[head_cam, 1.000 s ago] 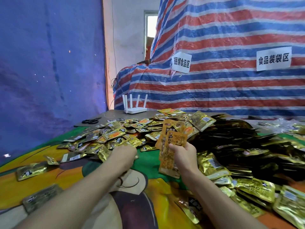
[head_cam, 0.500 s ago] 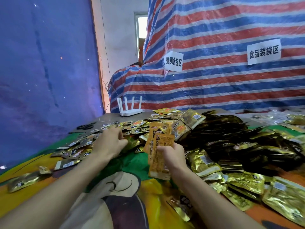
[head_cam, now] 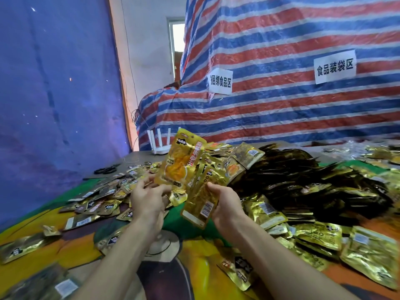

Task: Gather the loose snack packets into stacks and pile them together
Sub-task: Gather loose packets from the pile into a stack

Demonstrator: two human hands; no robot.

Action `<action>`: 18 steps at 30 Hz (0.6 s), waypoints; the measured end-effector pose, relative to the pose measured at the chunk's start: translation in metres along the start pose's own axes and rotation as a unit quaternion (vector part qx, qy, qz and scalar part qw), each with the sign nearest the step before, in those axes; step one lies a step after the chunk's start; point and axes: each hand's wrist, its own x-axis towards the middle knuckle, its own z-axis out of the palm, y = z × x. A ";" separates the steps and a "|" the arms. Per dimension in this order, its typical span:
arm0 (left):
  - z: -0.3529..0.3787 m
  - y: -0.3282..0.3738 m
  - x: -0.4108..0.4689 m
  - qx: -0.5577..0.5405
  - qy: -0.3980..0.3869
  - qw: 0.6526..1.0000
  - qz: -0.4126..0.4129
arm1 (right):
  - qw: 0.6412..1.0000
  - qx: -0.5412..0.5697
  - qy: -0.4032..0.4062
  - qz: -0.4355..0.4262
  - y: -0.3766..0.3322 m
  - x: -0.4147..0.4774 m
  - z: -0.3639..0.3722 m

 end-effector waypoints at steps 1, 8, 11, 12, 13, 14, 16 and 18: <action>0.001 -0.002 -0.002 -0.031 -0.018 0.999 -0.018 | 1.000 0.000 0.007 -0.002 -0.001 0.001 0.000; -0.004 -0.013 -0.011 -0.022 -0.072 0.995 -0.062 | 0.994 0.096 -0.017 0.038 -0.002 -0.006 -0.001; -0.006 -0.022 -0.016 0.134 -0.076 0.986 -0.064 | 0.998 0.052 -0.013 -0.027 0.000 -0.008 0.000; -0.007 -0.025 -0.017 0.170 -0.093 0.978 -0.074 | 0.998 0.022 -0.008 -0.061 0.002 -0.007 -0.001; -0.007 -0.028 -0.017 0.193 -0.117 0.970 -0.086 | 0.995 -0.011 -0.007 -0.096 0.003 -0.007 -0.002; -0.007 -0.029 -0.018 0.201 -0.142 0.964 -0.099 | 0.990 -0.044 -0.011 -0.130 0.004 -0.008 -0.004; -0.007 -0.029 -0.017 0.193 -0.182 0.958 -0.109 | 0.978 -0.105 -0.027 -0.180 0.006 -0.011 -0.005; -0.005 -0.026 -0.018 0.180 -0.210 0.955 -0.110 | 0.965 -0.147 -0.029 -0.216 0.007 -0.013 -0.003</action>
